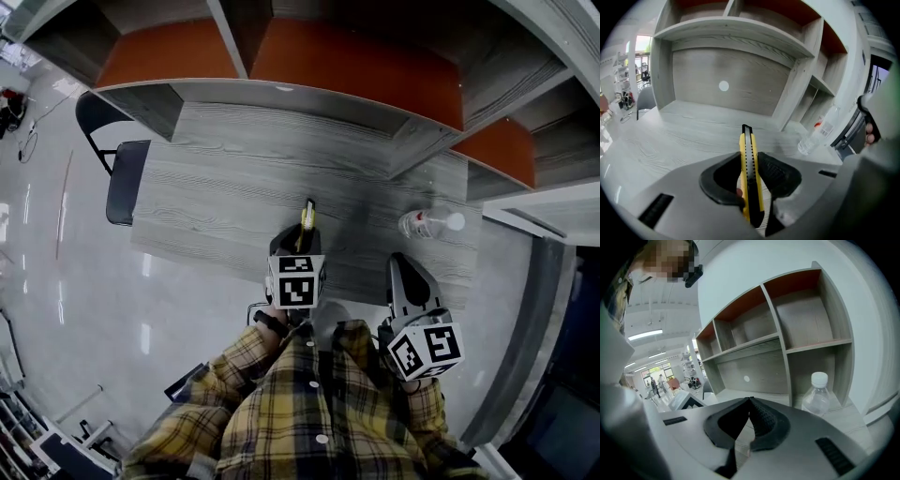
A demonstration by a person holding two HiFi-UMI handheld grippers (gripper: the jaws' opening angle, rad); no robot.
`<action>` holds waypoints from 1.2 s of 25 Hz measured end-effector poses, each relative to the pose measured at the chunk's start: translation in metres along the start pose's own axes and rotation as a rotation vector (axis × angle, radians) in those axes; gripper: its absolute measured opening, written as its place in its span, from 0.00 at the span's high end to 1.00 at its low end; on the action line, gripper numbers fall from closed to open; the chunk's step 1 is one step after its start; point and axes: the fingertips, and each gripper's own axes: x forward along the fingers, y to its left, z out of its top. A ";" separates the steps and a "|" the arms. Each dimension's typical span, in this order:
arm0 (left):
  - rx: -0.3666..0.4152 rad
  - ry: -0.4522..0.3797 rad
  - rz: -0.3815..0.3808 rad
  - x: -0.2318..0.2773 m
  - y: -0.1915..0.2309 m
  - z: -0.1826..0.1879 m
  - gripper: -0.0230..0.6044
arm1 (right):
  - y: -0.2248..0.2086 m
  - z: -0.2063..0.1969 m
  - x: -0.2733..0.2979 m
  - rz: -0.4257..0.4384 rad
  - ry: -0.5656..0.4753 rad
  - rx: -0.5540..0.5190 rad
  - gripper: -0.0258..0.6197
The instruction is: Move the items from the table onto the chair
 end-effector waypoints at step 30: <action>-0.420 -0.351 0.257 -0.228 0.414 0.047 0.78 | 0.305 -0.018 0.185 0.375 0.118 -0.127 0.93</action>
